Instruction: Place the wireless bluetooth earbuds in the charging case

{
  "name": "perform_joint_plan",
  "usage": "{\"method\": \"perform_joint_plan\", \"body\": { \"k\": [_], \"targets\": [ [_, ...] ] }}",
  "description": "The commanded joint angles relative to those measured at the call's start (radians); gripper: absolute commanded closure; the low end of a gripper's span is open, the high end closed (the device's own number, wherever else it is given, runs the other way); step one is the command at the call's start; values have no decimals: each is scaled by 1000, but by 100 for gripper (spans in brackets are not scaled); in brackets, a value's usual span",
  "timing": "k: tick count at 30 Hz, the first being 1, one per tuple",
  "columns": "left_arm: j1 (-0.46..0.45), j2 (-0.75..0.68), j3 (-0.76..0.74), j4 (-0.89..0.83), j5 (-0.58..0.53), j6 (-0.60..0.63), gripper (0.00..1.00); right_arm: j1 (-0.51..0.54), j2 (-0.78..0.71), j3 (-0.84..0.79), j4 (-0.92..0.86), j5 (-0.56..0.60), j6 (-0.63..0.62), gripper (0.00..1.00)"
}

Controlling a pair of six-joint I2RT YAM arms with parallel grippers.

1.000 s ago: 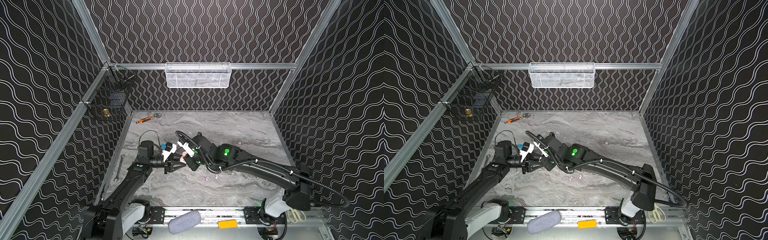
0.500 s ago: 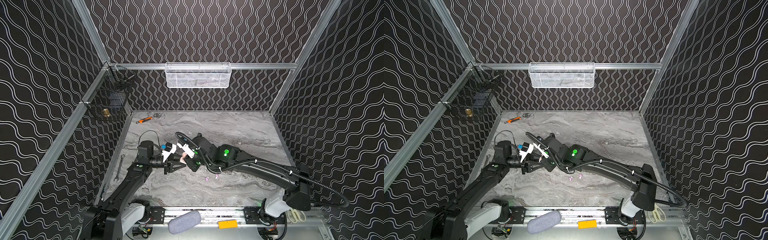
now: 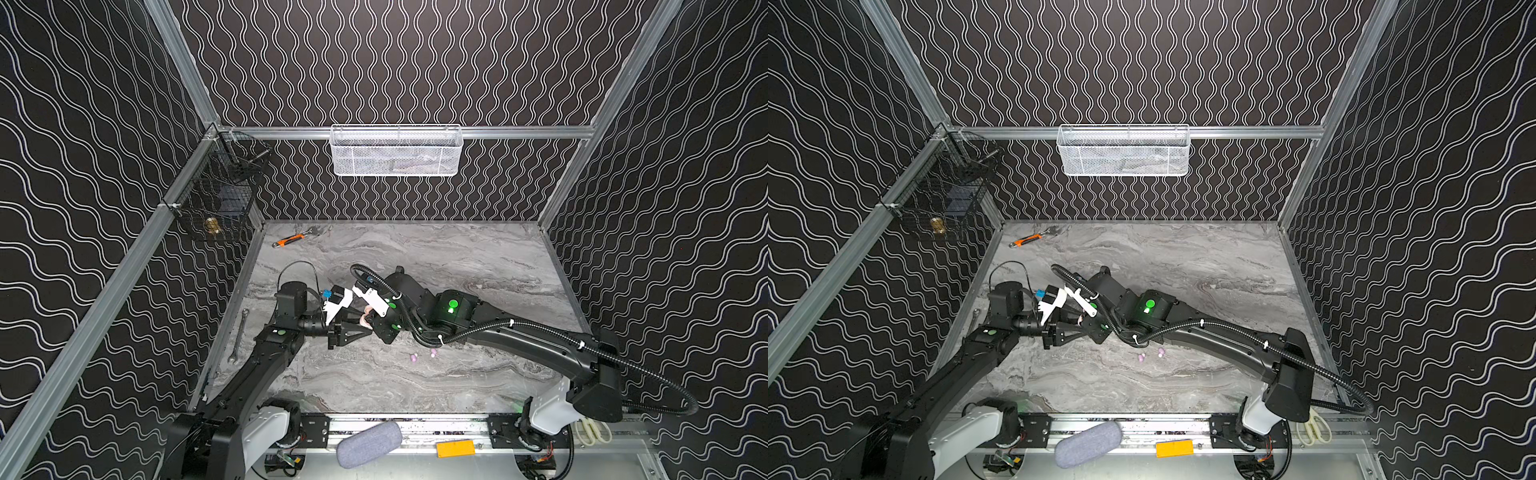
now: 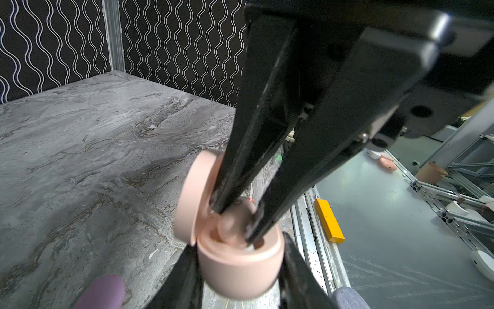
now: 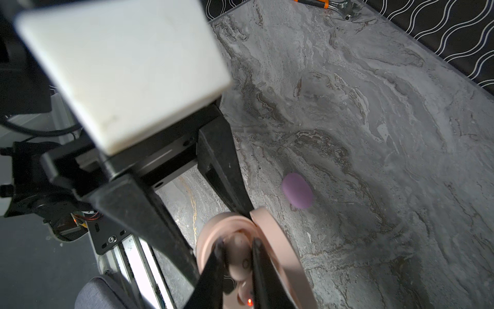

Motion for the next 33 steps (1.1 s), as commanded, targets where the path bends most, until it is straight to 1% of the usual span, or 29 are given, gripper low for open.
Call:
{"method": "perform_joint_plan", "body": {
  "k": [1,12,33],
  "targets": [
    [-1,-5,8,22,17,-2,97,1,-2,0,13,-35,-4,79],
    [-2,-15,6,22,20,-2,97,1,-2,-5,15,-54,1,78],
    [-1,-10,9,21,28,-2,97,1,-16,-5,15,-40,2,77]
  ]
}}
